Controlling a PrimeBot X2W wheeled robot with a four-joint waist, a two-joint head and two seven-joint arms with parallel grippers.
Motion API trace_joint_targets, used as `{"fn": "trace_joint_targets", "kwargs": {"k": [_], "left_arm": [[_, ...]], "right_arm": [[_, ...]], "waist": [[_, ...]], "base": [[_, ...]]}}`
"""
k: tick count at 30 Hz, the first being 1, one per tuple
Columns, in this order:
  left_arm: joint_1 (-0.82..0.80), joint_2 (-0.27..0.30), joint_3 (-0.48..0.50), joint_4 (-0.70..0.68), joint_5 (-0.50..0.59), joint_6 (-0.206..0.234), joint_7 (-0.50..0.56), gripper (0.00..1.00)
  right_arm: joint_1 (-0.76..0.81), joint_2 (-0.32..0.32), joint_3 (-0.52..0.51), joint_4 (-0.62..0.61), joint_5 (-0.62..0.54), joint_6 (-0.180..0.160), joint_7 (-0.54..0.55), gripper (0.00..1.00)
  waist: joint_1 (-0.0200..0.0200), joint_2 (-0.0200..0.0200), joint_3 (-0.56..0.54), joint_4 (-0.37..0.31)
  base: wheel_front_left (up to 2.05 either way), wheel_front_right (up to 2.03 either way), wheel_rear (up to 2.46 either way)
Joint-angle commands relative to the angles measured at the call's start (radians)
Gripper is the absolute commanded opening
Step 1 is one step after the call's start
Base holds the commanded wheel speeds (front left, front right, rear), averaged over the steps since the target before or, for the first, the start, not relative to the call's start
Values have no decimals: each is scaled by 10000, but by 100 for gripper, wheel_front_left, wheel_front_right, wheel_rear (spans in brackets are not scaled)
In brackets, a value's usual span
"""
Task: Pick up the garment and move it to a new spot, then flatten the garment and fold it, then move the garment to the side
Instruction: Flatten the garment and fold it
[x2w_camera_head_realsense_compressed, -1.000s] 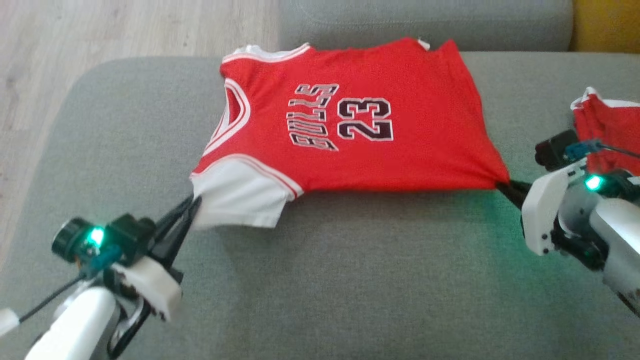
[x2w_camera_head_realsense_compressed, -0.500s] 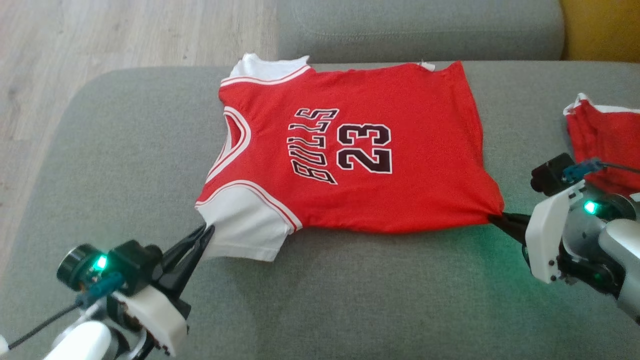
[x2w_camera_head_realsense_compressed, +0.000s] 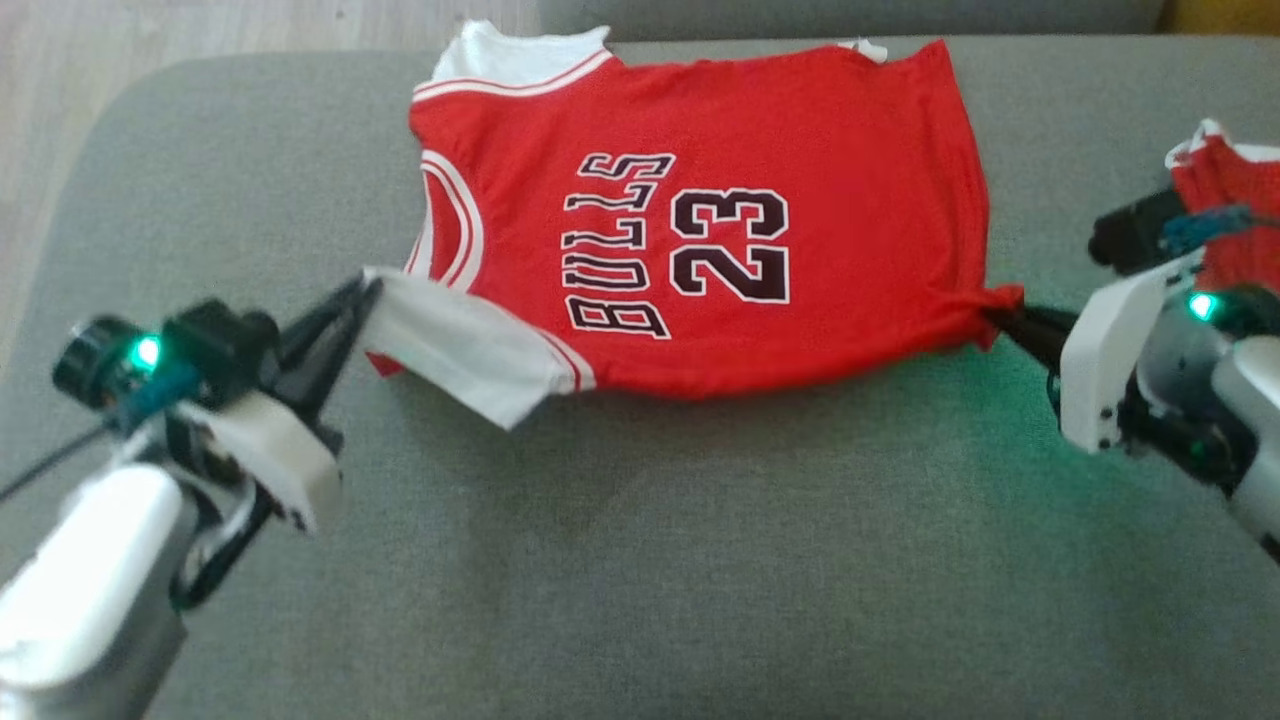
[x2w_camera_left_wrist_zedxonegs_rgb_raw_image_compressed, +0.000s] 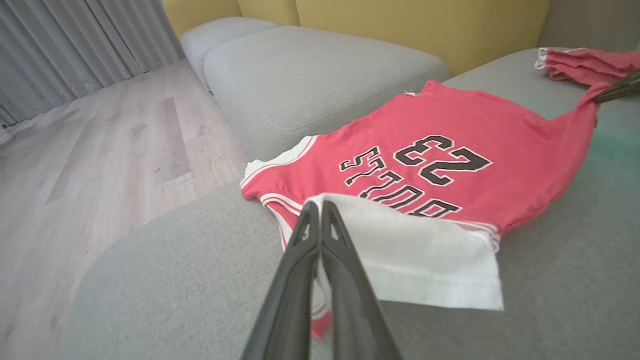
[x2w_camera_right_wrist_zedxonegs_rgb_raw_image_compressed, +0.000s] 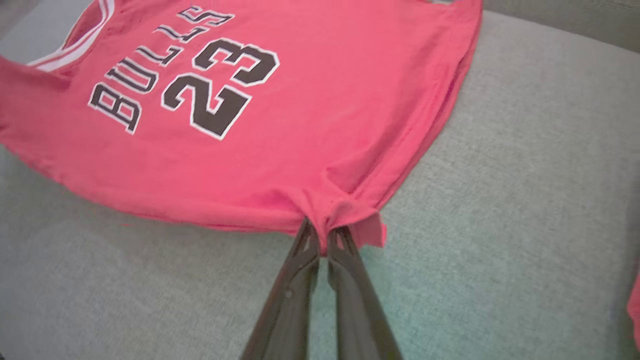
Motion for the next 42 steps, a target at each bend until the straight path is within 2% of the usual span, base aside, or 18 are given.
{"fn": "trace_joint_targets", "kwargs": {"k": [1, 10, 23, 24, 25, 26, 29, 30, 31, 35, 39, 42], "left_arm": [[-936, 318, 445, 49, -20, -36, 13, 0], [-2808, 174, 5, 1958, -320, -135, 16, 0], [-4552, -173, -1084, 3966, -331, -149, -343, 0], [-4728, -209, -1117, 4163, -251, -148, -467, 0], [-4901, -270, -1115, 4378, -149, -96, -639, 95], [-5054, -359, -1092, 4608, -74, 3, -815, 100], [-5408, -736, -850, 5254, -64, 406, -1512, 100], [-5577, -983, -641, 5657, -50, 766, -2205, 100], [-5620, -1071, -581, 5859, -3, 932, -2547, 100], [-5565, -1503, -194, 6368, -175, 1333, -3749, 100], [-5126, -1781, 236, 5834, -133, 1774, -4130, 100], [-4390, -1887, 900, 4420, 144, 2230, -4149, 100]], "right_arm": [[-327, -66, -281, 36, -74, 65, -159, 0], [-1158, 641, -780, 1021, -440, 65, -289, 0], [-1773, 1139, -735, 1602, -752, 65, -427, 0], [-1886, 1141, -745, 1650, -915, 65, -622, 27], [-1983, 1180, -852, 1765, -1006, 65, -867, 100], [-2060, 1279, -1007, 1881, -1011, 65, -1107, 100], [-2282, 1583, -1510, 2189, -1063, 65, -2016, 100], [-2361, 1735, -1791, 2384, -1159, 65, -2705, 100], [-2377, 1812, -1863, 2460, -1244, 65, -3027, 100], [-2250, 2171, -2088, 2647, -1468, 65, -4182, 100], [-1950, 2593, -2660, 2762, -1613, 65, -5501, 100], [-1625, 2950, -3221, 2745, -2038, 65, -6068, 100]], "waist": [[-2, 0, 189, -74], [-2, 0, 847, -342], [-2, 0, 1421, -549], [-2, 0, 1463, -565], [-2, 0, 1500, -579], [-2, 0, 1528, -596], [-2, 0, 1556, -638], [-2, 0, 1515, -636], [-2, 0, 1484, -645], [-2, 0, 1211, -664], [-2, 0, 814, -629], [-2, 0, 520, -610]], "base": [[0, 0, 0], [0, 0, 0], [0, 0, 0], [0, 0, 0], [0, 0, 0], [0, 0, 0], [0, 0, 0], [0, 0, 0], [0, 0, 0], [0, 0, 0], [0, 0, 0], [0, 0, 0]]}}
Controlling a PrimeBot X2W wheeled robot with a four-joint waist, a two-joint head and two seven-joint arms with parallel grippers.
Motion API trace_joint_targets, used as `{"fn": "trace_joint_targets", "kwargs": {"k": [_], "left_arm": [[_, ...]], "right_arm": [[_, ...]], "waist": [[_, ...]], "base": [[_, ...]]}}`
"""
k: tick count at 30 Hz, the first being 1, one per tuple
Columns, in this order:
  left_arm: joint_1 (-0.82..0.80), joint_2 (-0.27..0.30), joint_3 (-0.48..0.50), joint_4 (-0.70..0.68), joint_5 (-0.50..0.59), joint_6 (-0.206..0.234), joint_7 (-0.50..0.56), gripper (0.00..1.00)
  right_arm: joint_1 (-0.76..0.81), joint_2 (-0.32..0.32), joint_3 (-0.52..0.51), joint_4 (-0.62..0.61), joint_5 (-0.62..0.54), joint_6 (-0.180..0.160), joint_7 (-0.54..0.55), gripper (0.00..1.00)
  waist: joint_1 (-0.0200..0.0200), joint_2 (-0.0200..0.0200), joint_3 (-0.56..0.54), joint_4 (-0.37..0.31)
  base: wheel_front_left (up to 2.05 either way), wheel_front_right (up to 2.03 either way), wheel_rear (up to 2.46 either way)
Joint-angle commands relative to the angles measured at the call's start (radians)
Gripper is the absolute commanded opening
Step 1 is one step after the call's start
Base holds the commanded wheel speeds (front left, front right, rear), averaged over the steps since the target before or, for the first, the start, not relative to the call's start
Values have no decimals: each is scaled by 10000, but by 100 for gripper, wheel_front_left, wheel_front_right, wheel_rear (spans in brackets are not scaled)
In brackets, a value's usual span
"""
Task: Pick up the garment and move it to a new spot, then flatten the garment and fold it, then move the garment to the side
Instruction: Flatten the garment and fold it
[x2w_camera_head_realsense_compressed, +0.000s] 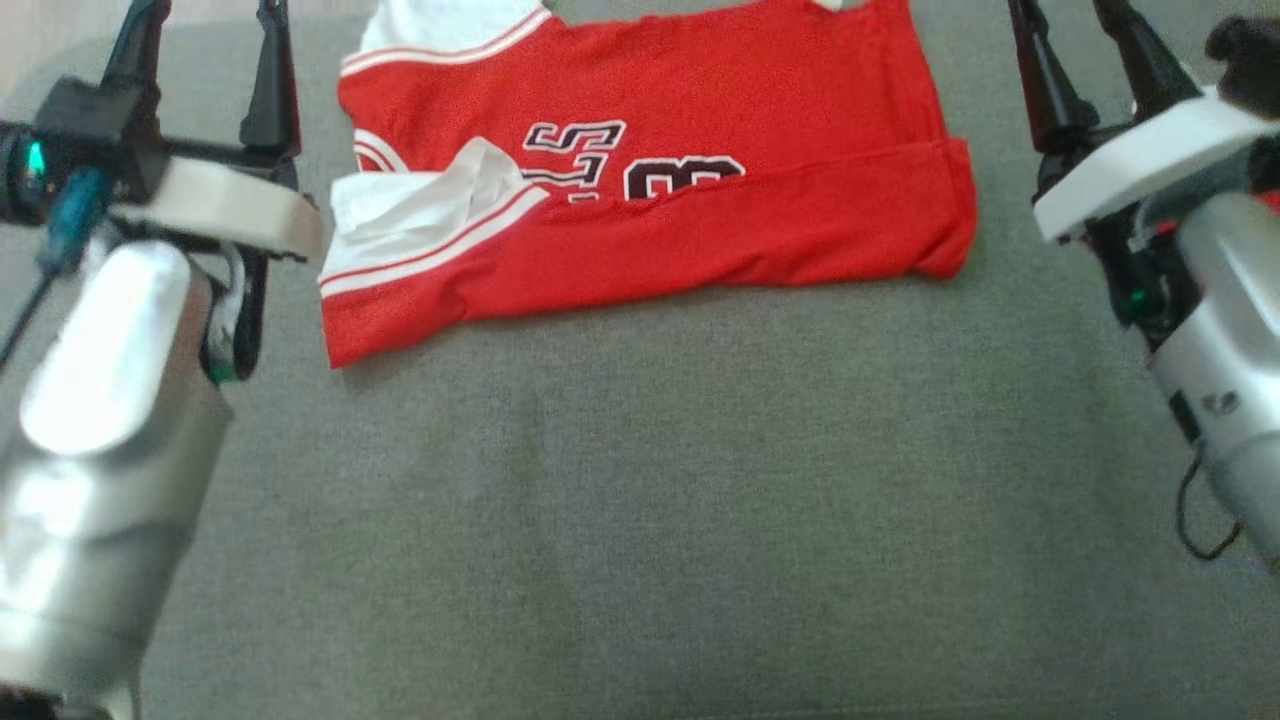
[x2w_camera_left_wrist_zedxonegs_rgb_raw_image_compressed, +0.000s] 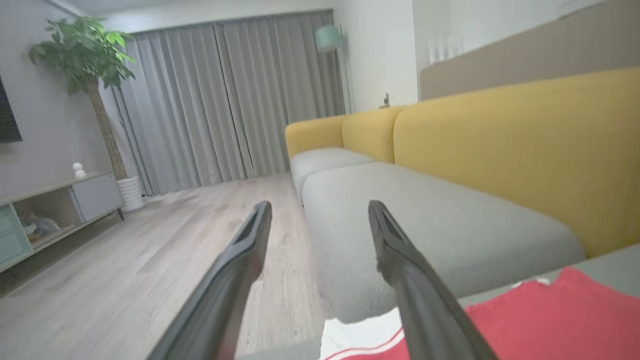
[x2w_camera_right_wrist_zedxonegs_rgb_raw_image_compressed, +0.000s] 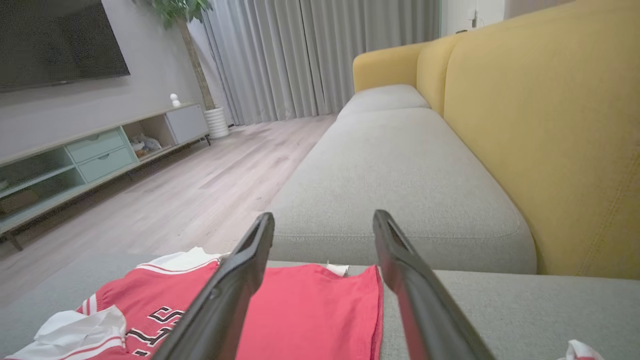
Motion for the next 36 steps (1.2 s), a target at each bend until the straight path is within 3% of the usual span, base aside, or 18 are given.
{"fn": "trace_joint_targets", "kwargs": {"k": [1, 3, 7, 13, 20, 27, 34, 36], "left_arm": [[371, 336, 767, -1016, 291, 311, -72, 100], [1192, 274, 1176, -2009, 667, 655, -74, 100], [3014, -117, 2019, -3539, 1116, 1138, -75, 100], [5000, -957, 2671, -4419, 1517, 1097, -76, 100], [5665, -1456, 3130, -4216, 1929, 705, -77, 100], [5302, -1535, 3421, -3318, 2354, 129, -77, 100], [4237, -1394, 3098, -645, 2351, -361, 783, 100], [3882, -1349, 3216, -36, 2340, -169, 884, 100]], "right_arm": [[347, 226, -419, -212, -455, 65, -251, 100], [641, 524, -1161, -463, -1082, 65, -327, 100], [2043, 1465, -3515, -2128, -3015, 65, -339, 100], [4933, 3202, -5647, -4279, -5240, 65, -342, 100], [6494, 3529, -5793, -5271, -5822, 65, -343, 100], [6669, 3541, -5452, -5603, -5499, 65, -344, 100], [6509, 3543, -5316, -5754, -5551, 65, -344, 100], [6469, 3543, -5266, -5776, -5567, 65, -344, 100]], "waist": [[1, 0, -298, 19], [1, 0, -479, -11], [1, 0, -702, -38], [1, 0, -786, 75], [1, 0, -538, 110], [1, 0, -191, -131], [1, 0, 370, -380], [1, 0, 558, -468]], "base": [[0, 0, 0], [0, 0, 0], [0, 0, 0], [0, 0, 0], [0, 0, 0], [0, 0, 0], [0, 0, 0], [0, 0, 0]]}}
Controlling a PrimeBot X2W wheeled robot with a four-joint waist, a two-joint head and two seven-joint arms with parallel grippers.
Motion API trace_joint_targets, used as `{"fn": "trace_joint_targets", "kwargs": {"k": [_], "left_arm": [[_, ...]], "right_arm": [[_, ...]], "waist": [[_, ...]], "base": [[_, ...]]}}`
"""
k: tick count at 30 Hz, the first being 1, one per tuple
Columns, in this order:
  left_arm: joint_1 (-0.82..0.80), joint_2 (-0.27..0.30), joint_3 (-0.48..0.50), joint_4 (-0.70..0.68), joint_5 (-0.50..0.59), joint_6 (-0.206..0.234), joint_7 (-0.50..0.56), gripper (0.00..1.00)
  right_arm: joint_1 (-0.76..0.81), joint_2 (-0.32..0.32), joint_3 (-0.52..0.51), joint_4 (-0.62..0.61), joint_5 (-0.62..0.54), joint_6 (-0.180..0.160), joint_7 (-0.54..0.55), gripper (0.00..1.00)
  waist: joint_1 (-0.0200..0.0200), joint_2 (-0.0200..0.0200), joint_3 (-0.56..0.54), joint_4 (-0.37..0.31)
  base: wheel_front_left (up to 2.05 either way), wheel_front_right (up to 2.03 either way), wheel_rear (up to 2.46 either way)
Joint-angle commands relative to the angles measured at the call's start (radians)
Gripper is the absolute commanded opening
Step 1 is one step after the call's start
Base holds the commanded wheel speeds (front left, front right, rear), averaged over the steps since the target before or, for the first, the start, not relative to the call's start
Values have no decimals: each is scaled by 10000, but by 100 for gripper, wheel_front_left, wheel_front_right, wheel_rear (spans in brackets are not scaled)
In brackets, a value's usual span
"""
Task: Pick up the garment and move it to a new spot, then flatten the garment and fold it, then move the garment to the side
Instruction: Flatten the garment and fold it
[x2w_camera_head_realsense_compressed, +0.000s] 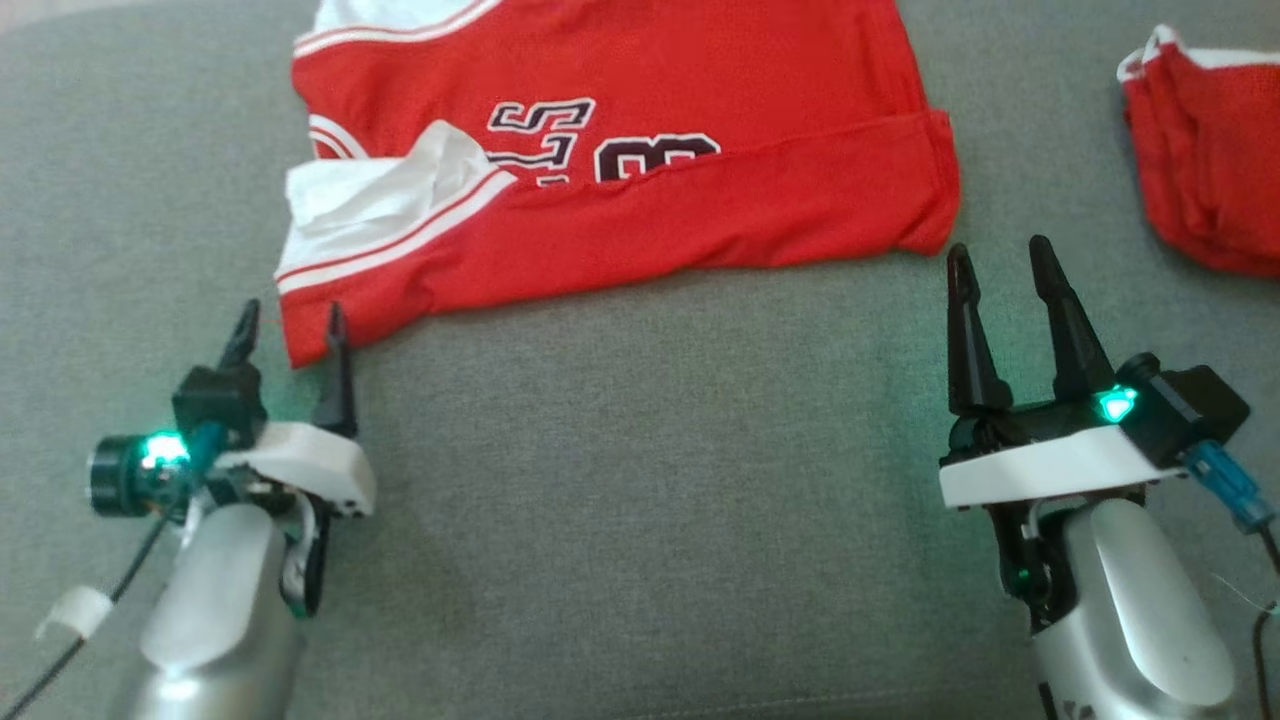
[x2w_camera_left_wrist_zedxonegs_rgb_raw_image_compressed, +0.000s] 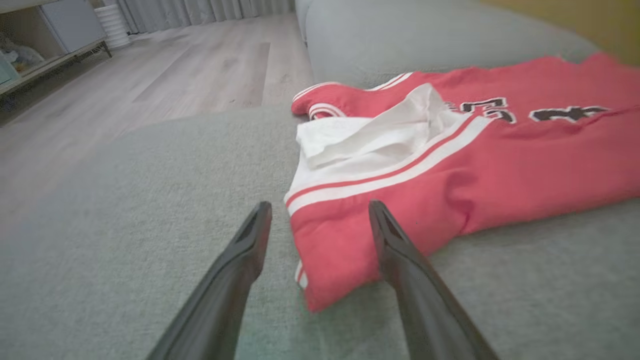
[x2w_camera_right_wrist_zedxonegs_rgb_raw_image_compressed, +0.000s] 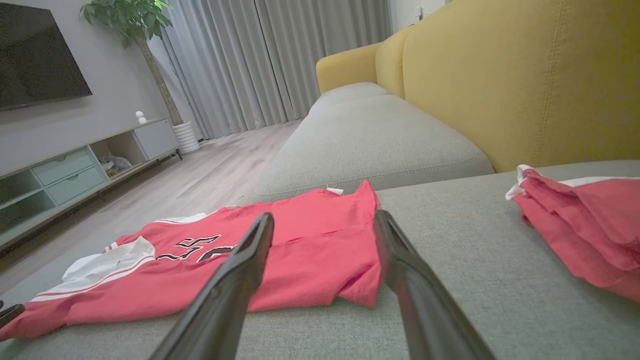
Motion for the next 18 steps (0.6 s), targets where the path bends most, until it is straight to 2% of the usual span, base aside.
{"fn": "trace_joint_targets", "kwargs": {"k": [1, 5, 14, 16, 18], "left_arm": [[-513, 343, 369, -47, -3, 100, -49, 100], [-1034, 458, 457, 922, 6, 245, -172, 100], [-1582, 311, 104, 2498, -160, -347, 605, 100], [-1646, 300, 61, 2650, -181, -407, 602, 0], [-1716, 282, 6, 2715, -180, -462, 480, 0]], "right_arm": [[-330, 80, 246, -373, -18, 65, -58, 100], [-395, 81, 275, -419, 10, 65, -58, 100], [-475, 81, 211, -502, 182, 65, -58, 100], [-508, 81, 221, -476, 216, 65, -58, 100], [-527, 81, 224, -413, 228, 65, -58, 100]], "waist": [[-1, 0, 214, -140], [-1, 0, 518, -299], [-1, 0, 683, -447], [-1, 0, 635, -439], [-1, 0, 543, -402]], "base": [[0, 0, 0], [0, 0, 0], [0, 0, 0], [0, 0, 0], [0, 0, 0]]}}
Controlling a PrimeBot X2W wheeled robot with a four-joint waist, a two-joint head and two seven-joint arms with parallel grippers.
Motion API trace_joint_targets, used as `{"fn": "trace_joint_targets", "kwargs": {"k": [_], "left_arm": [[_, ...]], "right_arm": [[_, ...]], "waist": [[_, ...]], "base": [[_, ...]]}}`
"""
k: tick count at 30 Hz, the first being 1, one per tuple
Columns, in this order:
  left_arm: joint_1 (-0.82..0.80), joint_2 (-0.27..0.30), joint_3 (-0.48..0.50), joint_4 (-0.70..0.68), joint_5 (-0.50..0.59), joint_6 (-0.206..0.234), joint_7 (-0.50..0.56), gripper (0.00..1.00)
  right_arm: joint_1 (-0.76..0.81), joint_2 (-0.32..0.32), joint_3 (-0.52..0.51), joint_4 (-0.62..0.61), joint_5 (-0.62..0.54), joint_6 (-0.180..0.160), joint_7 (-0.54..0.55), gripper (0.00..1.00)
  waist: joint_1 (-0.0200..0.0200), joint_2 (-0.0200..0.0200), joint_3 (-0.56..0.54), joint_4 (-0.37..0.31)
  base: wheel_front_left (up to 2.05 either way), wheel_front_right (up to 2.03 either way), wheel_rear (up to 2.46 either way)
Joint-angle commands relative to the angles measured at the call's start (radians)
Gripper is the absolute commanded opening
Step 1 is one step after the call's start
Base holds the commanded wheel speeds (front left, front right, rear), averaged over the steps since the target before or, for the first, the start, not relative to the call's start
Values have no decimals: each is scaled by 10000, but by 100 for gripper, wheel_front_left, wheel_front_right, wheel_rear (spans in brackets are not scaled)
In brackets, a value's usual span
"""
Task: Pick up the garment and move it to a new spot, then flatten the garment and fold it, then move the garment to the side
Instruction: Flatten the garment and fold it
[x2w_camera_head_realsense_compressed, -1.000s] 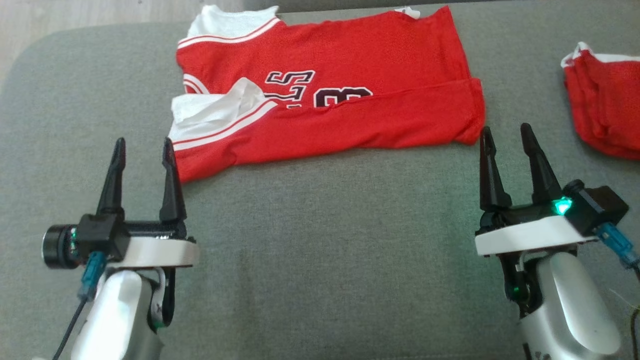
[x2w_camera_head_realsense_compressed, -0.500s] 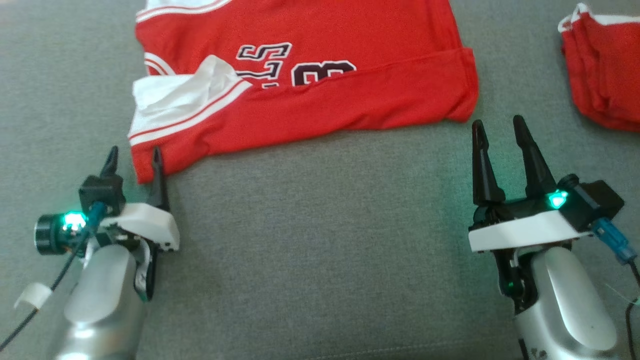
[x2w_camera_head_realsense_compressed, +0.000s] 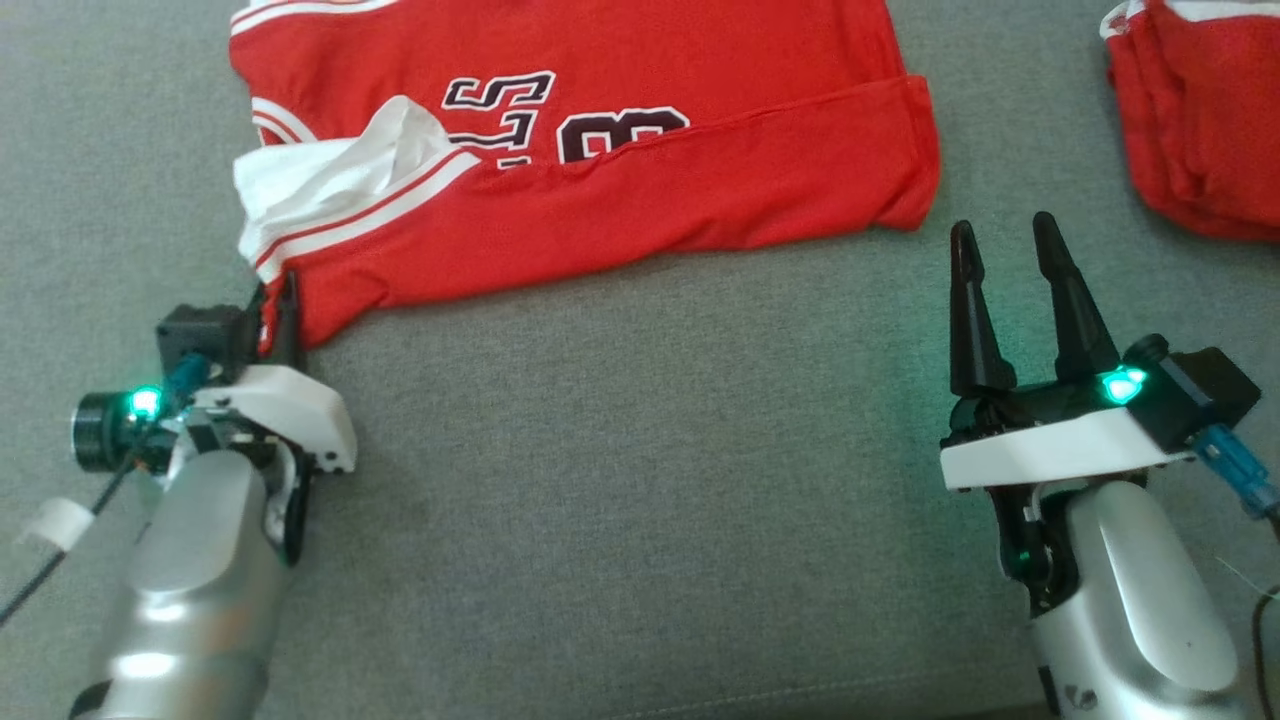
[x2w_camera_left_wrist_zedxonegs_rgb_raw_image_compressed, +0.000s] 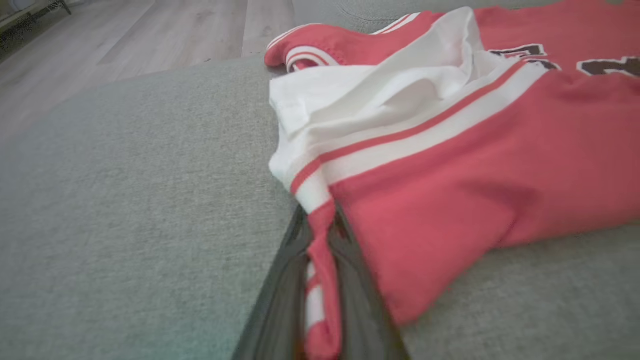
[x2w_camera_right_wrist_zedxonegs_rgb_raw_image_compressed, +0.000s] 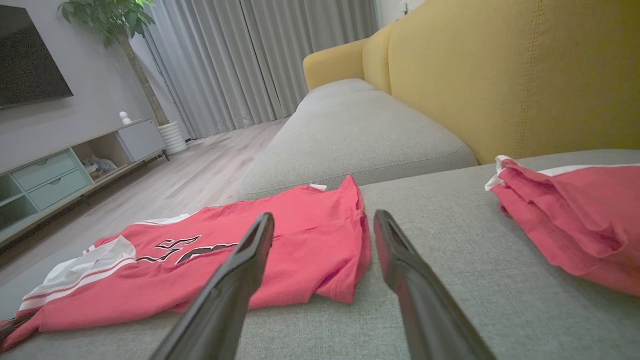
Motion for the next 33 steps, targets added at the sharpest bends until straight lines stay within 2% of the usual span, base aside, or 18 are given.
{"fn": "trace_joint_targets", "kwargs": {"k": [1, 8, 16, 19, 23, 26, 32, 33], "left_arm": [[8, 187, 92, 168, -6, 18, -73, 0], [-220, 22, 176, -854, -36, 50, -1302, 0], [2, -156, 261, -3744, 439, 61, -1427, 0], [220, -242, 342, -4442, 549, 16, -1429, 0], [353, -337, 314, -4789, 684, -128, -1430, 0], [413, -420, 318, -4860, 785, -216, -1430, 0], [466, -477, 410, -4747, 838, -319, -1431, 0], [474, -478, 430, -4718, 845, -332, -1431, 0]], "right_arm": [[-308, 71, 198, -223, 52, 65, -58, 100], [-845, 72, -200, 804, -254, 65, 510, 100], [-2300, 72, -1299, 3003, -680, 65, 1800, 100], [-2937, 72, -1552, 3998, -752, 65, 2157, 100], [-3636, 72, -1564, 5325, -1125, 65, 2468, 100], [-4124, 72, -1562, 6372, -1994, 65, 2843, 100], [-4528, 72, -1435, 7379, -2977, 65, 3298, 100], [-4576, 72, -1366, 7496, -3101, 65, 3330, 67]], "waist": [[-1, 0, -122, 58], [-1, 0, -510, 351], [-1, 0, -465, 867], [-1, 0, -386, 1006], [-1, 0, -277, 1162], [-1, 0, -222, 1266], [-1, 0, -181, 1315], [-1, 0, -173, 1310]], "base": [[0, 0, 0], [0, 0, 0], [0, 0, 0], [0, 0, 0], [0, 0, 0], [0, 0, 0], [0, 0, 0], [0, 0, 0]]}}
